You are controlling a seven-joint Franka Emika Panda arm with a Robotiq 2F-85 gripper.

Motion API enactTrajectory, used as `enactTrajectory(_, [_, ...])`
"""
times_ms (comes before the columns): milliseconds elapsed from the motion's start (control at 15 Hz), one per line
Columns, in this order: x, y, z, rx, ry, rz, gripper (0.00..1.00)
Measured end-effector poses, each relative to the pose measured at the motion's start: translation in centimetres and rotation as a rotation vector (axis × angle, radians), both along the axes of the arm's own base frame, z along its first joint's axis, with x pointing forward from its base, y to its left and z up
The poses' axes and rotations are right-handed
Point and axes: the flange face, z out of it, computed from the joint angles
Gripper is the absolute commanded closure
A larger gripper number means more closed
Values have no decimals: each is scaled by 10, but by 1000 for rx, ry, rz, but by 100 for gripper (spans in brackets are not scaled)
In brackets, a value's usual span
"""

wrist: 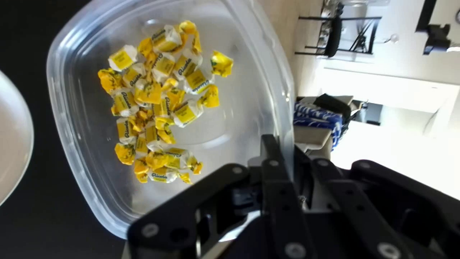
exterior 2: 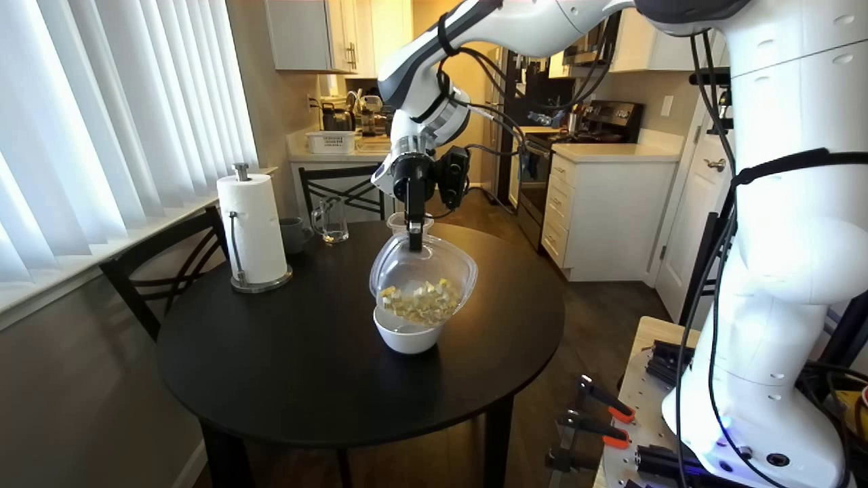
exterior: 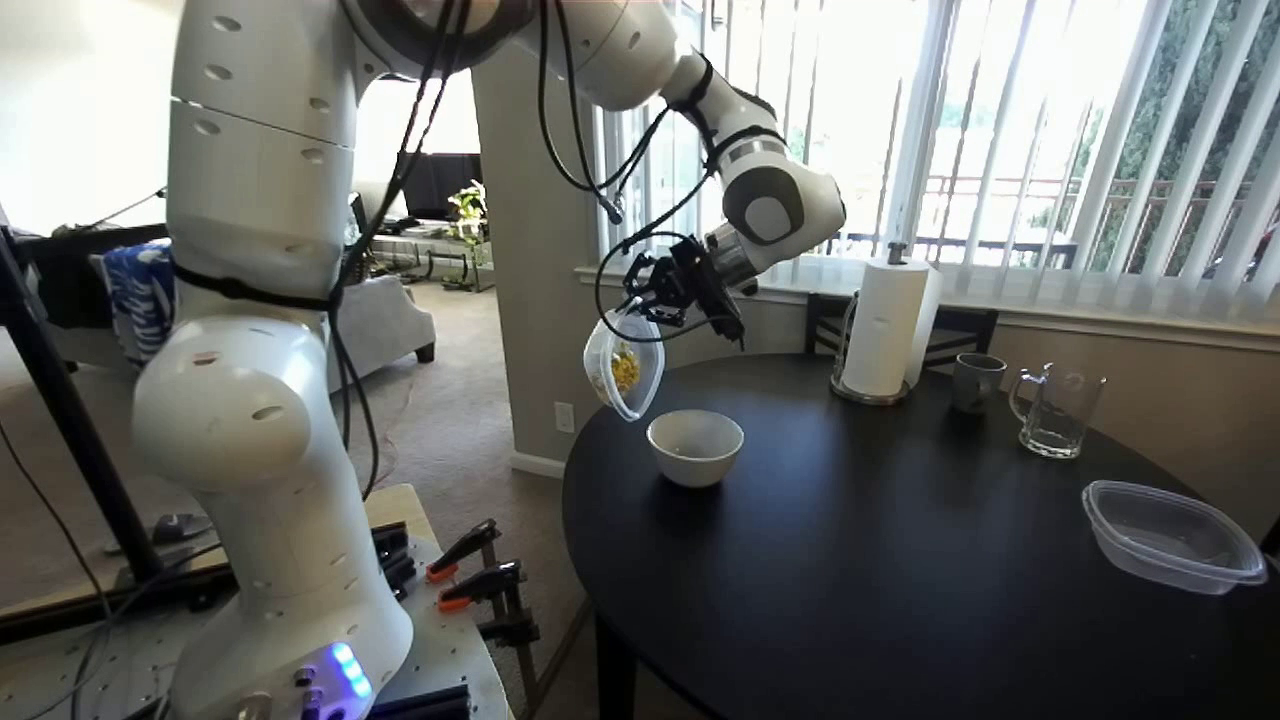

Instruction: Pour the contents in the clear container into the white bowl.

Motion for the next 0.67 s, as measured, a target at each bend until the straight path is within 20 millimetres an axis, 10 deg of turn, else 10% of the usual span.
enactTrajectory(667, [54,-24,8,121,6,174,95])
